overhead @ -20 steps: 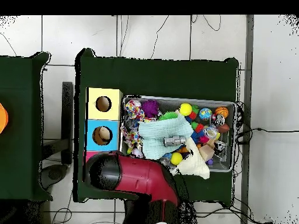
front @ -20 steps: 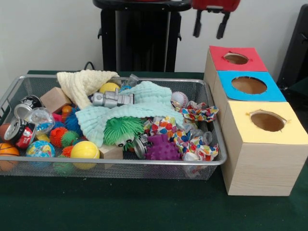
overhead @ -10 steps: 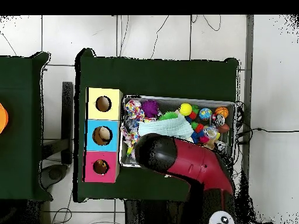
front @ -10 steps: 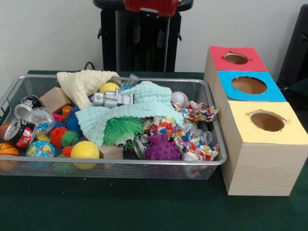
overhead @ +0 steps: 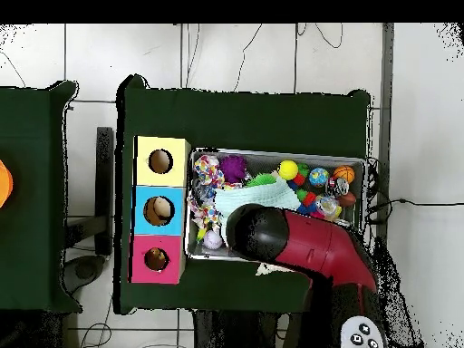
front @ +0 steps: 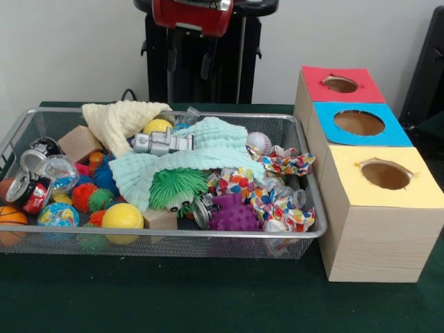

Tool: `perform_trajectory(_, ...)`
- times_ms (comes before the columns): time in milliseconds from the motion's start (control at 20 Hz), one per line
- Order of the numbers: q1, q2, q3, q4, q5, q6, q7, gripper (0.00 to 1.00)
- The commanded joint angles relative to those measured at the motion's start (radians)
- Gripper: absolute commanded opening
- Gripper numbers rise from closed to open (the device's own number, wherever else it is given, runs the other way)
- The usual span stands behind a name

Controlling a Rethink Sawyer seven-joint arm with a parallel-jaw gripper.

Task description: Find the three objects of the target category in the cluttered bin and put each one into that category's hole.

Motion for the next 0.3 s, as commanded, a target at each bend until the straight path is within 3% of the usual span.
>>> perform_trajectory(50, -0.038, 0.040, 0.120, -0.019, -0.069, -0.055, -0.038, 1.00)
perform_trajectory(200, -0.048, 0.047, 0.133, -0.012, -0.067, -0.052, -0.029, 1.00)
perform_trajectory(300, -0.046, 0.047, 0.133, -0.015, -0.074, 0.001, -0.033, 1.00)
